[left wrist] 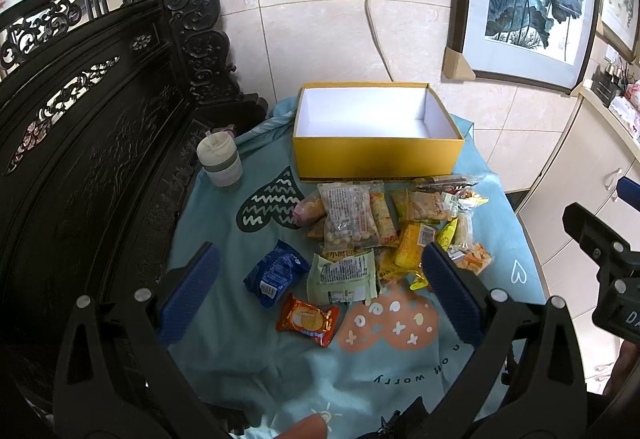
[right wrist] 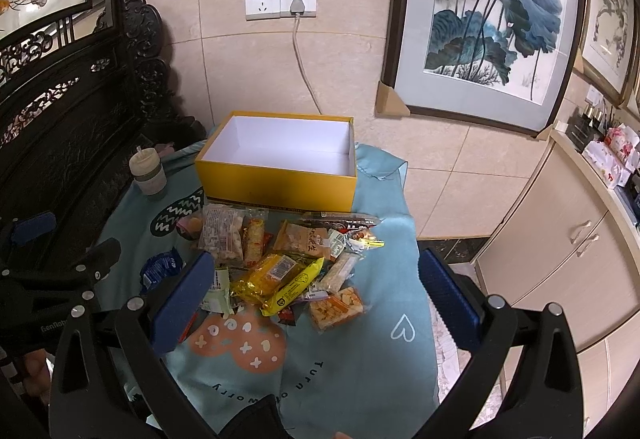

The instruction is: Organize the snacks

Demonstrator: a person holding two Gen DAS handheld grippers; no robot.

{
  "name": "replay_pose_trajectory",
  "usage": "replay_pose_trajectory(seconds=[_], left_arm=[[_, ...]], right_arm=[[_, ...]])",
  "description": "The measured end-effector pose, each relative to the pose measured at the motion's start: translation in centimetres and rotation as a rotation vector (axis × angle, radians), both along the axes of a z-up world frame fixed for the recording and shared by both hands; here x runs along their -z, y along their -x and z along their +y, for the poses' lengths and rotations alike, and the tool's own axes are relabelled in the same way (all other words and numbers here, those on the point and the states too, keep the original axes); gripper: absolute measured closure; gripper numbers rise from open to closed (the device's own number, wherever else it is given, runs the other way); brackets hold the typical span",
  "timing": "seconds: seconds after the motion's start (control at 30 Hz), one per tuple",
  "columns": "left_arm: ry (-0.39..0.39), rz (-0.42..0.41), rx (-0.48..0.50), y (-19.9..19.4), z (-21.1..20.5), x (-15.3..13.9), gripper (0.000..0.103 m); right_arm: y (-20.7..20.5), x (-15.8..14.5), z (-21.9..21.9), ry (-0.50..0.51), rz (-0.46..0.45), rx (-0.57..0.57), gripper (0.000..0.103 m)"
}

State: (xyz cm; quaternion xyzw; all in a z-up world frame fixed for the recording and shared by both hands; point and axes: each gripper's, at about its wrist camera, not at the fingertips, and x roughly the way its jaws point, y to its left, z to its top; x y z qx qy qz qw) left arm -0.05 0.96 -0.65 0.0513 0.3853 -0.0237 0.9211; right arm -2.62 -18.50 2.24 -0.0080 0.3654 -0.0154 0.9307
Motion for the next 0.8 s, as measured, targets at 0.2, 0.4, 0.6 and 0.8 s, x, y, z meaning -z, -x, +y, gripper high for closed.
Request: replay_pose_trajectory(seconds=[0.2,0.4,0.6,0.8], left_arm=[[0.000,0.002,-0.002,0.09,0.06,0.02,0.002],[0.003,0.010,-0.006,0.05,0.30,0.00,0.002],[0.003,0.013,-0.003,-0.16,0.32,-0.05,0.002],[0.003,0.015,-0.003,-0.35,0.33,-0.08,0.002]], right_arm=[[-0.22,0.13,-0.01,-0.007,0.007,-0.008,0.001],[-0.33,0.18,0.10,-0.005,0.011,-0.011,0.001],[-0.48,0.10,0.08,-0.005,0.013,-0.010,0.001],[-0.50,0.03,0.00,-0.004,0.014,-0.008,0.001]])
